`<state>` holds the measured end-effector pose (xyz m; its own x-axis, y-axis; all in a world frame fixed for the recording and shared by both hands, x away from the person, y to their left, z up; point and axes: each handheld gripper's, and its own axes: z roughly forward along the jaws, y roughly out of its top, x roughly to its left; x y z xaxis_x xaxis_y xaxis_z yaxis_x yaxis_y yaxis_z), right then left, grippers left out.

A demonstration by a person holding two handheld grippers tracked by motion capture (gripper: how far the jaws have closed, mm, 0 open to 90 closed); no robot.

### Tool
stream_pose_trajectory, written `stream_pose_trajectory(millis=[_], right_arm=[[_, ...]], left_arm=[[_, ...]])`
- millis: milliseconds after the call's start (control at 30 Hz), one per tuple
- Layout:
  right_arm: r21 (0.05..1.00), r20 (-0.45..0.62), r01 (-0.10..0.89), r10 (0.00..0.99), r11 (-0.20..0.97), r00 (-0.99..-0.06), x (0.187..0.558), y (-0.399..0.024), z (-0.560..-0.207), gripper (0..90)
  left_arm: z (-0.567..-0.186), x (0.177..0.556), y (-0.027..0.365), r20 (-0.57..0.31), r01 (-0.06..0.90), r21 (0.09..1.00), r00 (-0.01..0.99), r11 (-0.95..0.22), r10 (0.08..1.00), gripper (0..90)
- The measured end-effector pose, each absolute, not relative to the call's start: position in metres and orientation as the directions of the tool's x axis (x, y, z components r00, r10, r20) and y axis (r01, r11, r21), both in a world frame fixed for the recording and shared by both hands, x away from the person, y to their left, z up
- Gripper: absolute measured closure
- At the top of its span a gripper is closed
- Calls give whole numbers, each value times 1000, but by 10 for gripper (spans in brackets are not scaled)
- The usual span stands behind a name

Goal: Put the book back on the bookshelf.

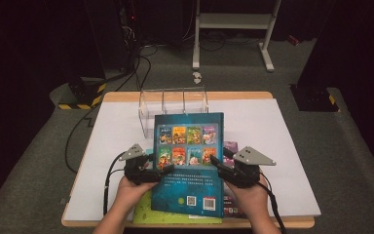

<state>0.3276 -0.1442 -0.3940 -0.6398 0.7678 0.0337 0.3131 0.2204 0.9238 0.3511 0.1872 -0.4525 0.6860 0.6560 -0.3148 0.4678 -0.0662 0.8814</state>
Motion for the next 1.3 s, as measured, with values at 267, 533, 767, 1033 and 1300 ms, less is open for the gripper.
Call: stream_pose_trajectory(millis=[267,533,767,1033,1300], right_arm=[[958,-4,219,772,186,-636,324,-136,-367,560],[974,-67,127,774,187,-629,314,-130,-348,593],[983,-100,57,768,175,-633,302,-125,-336,616],[985,-92,40,711,168,-697,295,-120,-342,500],[969,-21,139,627,206,-779,321,-118,-364,440]], left_arm=[[-431,346,192,-243,343,939,690,-13,682,270],[-420,336,196,-190,236,971,673,36,714,335],[-418,320,202,-134,124,990,651,69,748,426],[-425,307,213,-81,66,997,636,51,767,422],[-428,302,222,-87,68,996,633,56,769,422]])
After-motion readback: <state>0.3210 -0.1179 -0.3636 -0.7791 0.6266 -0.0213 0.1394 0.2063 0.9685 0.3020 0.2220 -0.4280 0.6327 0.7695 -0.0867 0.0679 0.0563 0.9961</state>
